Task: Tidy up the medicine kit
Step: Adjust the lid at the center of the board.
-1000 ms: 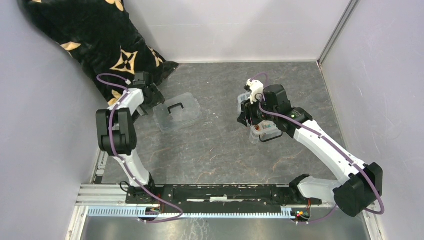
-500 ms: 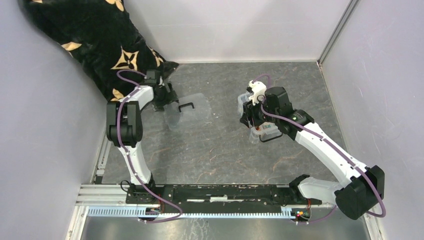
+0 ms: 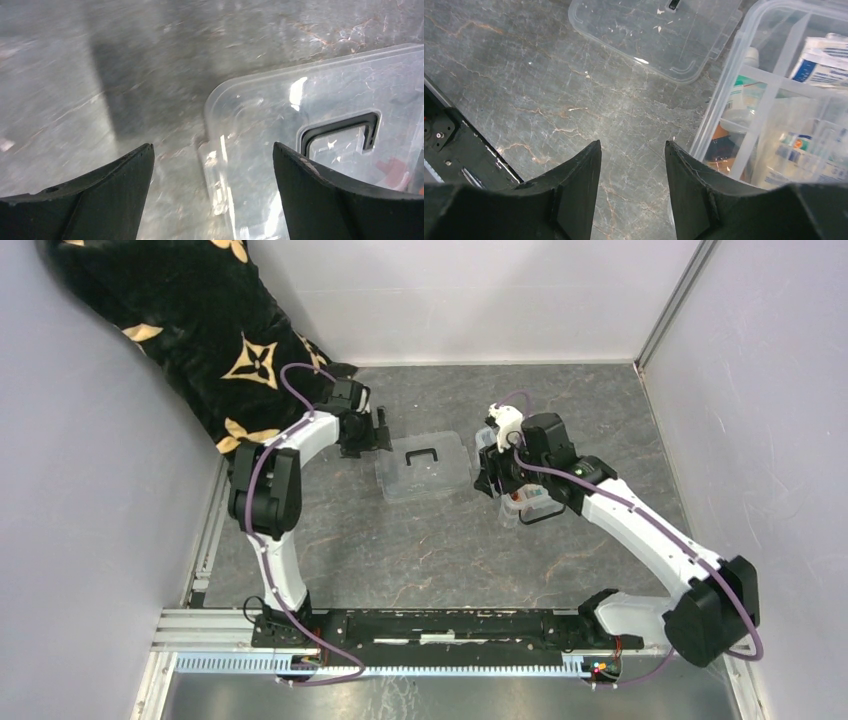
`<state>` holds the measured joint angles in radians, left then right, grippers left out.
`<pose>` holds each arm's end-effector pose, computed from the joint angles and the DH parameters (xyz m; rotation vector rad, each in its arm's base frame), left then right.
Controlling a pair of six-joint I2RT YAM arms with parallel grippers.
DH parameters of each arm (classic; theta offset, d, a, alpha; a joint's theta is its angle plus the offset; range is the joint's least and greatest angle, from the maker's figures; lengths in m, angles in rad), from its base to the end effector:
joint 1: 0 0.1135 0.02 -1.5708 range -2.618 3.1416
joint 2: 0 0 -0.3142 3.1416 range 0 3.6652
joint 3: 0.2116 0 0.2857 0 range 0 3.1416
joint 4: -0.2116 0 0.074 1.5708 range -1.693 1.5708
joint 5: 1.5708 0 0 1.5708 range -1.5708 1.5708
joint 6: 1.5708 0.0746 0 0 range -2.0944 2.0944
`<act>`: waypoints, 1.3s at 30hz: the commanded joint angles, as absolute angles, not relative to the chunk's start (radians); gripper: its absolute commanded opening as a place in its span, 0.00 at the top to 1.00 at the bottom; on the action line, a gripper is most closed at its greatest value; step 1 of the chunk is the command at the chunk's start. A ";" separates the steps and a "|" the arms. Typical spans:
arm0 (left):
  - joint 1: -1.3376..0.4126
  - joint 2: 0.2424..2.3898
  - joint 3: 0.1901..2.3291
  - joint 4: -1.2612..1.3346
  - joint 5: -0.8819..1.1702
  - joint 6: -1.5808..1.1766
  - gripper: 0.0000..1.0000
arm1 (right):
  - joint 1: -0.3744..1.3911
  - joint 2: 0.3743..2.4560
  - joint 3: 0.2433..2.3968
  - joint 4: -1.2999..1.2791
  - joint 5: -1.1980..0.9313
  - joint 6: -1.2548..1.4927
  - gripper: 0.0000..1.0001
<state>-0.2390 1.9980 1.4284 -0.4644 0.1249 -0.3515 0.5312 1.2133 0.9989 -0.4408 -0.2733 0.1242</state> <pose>0.4772 -0.1259 0.1722 -0.1031 2.6380 -0.3692 0.2583 0.1751 0.3182 -0.6105 2.1963 0.6568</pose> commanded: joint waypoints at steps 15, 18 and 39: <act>-0.192 1.310 0.941 -0.463 0.022 -0.550 0.04 | 0.595 1.821 1.502 -0.365 -0.042 0.160 0.40; -0.192 1.245 0.922 -0.502 0.018 -0.545 0.04 | 0.594 1.917 1.604 -0.330 0.027 0.197 0.40; -0.192 1.043 0.834 -0.588 0.033 -0.512 0.04 | 0.524 2.417 2.070 -0.371 0.127 0.168 0.48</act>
<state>-0.1883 1.0706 0.8291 -0.5941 0.0124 -0.5007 0.5400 2.3734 1.9770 -0.3523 0.1539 0.2108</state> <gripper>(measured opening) 0.961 0.518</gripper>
